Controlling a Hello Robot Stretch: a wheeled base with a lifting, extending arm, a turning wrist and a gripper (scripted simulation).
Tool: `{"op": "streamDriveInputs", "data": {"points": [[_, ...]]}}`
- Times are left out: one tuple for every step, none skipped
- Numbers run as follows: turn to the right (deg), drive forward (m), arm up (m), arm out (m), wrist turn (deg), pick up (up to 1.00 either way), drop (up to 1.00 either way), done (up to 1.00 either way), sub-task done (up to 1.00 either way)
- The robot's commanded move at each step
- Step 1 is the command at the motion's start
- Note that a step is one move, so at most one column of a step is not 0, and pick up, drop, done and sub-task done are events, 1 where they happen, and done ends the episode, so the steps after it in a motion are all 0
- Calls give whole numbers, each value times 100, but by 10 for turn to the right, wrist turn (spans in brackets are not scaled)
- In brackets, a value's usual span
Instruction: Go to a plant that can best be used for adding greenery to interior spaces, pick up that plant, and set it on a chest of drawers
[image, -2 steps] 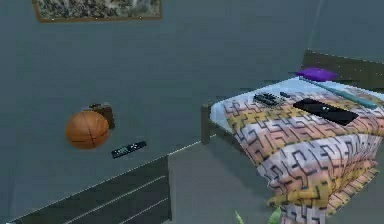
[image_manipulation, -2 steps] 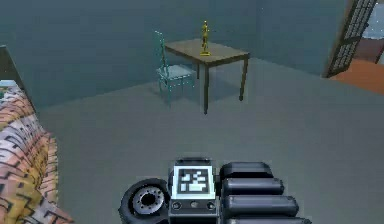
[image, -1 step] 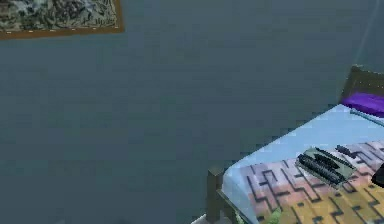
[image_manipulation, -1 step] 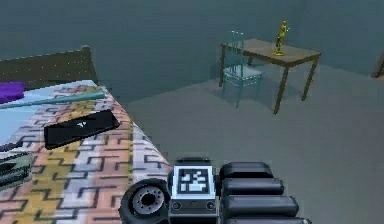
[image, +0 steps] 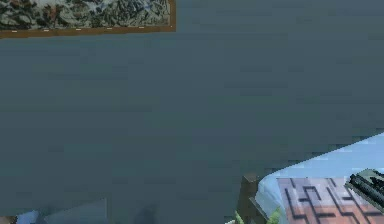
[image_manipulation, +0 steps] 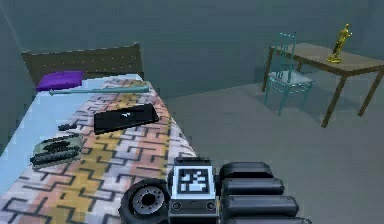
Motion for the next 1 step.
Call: {"op": "streamDriveInputs", "data": {"points": [[0,10,0,0,0,0,0,0,0]]}}
